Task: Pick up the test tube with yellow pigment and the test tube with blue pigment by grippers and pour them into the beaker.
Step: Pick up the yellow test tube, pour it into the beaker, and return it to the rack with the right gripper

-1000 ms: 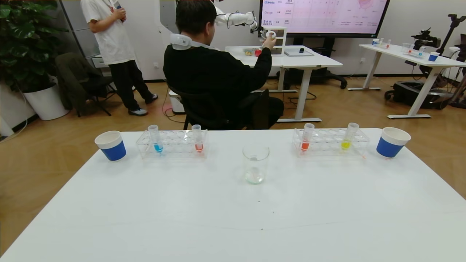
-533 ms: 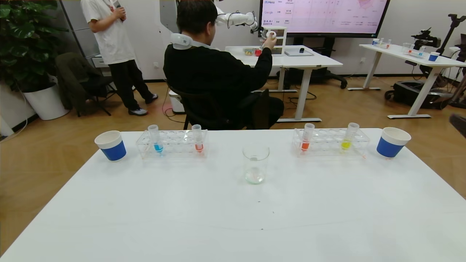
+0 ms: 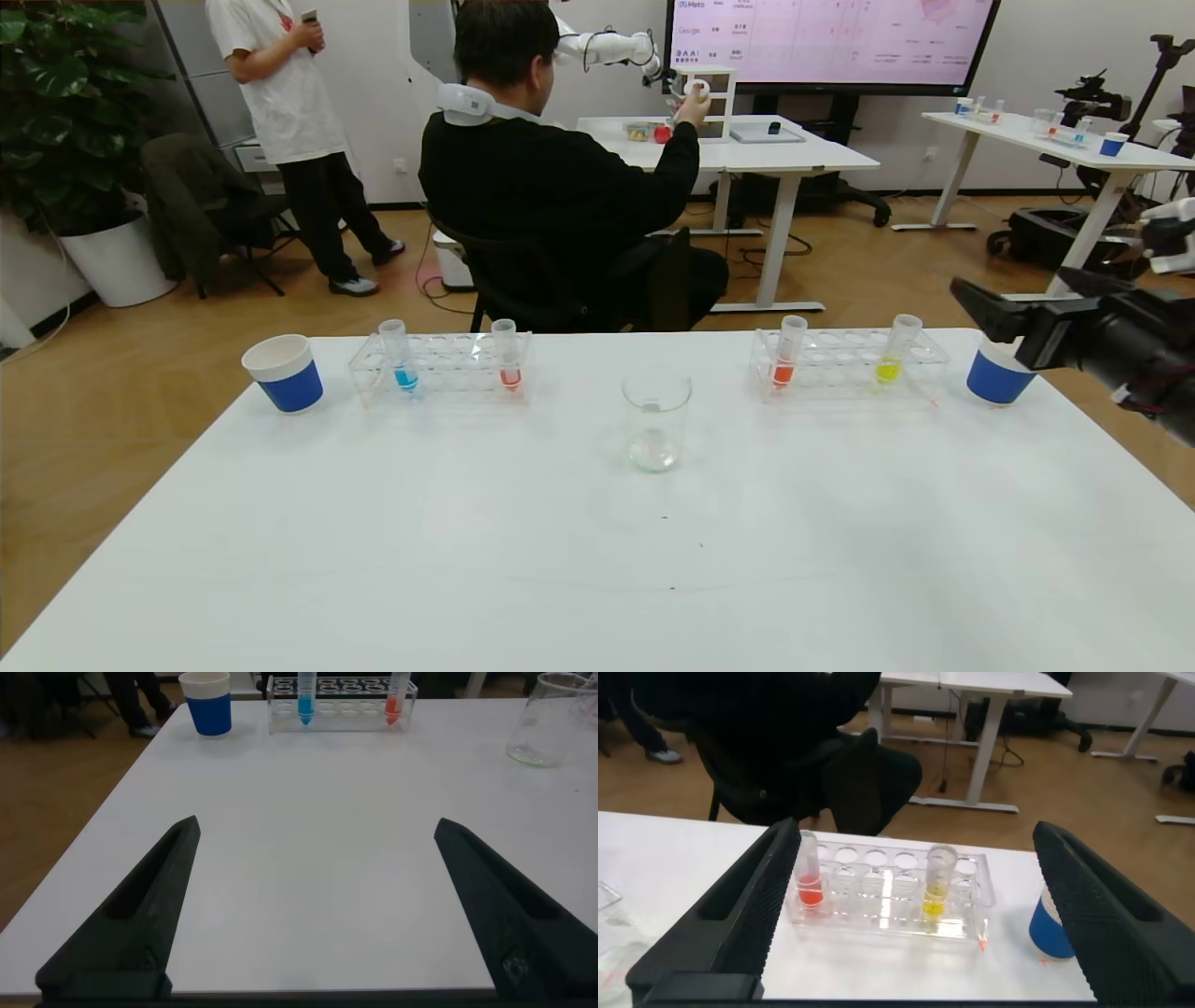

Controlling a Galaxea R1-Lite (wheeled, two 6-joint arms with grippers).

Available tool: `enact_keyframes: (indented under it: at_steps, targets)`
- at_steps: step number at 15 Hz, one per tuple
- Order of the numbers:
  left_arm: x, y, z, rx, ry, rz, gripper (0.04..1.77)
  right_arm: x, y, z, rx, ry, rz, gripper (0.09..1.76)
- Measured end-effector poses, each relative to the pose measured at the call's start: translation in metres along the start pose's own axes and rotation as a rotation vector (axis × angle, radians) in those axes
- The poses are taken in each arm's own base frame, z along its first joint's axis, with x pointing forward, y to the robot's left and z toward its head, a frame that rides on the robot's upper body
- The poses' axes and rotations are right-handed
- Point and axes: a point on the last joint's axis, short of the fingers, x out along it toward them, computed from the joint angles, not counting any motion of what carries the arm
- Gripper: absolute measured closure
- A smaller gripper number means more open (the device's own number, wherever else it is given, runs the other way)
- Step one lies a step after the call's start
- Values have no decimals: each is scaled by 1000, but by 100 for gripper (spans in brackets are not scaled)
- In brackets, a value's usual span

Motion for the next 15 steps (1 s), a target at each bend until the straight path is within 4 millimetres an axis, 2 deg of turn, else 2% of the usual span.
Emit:
enact_keyframes:
  at_steps: [5,10,15]
  targets:
    - [0,0,0,0,0,0,6,50,-13,-54,-3,-2,-33,11]
    - [0,0,0,0,0,0,6,74,-20,-112,18,8,-42,11]
    - [0,0,0,0,0,0,6,86,-25,-134,43,42,-40,11]
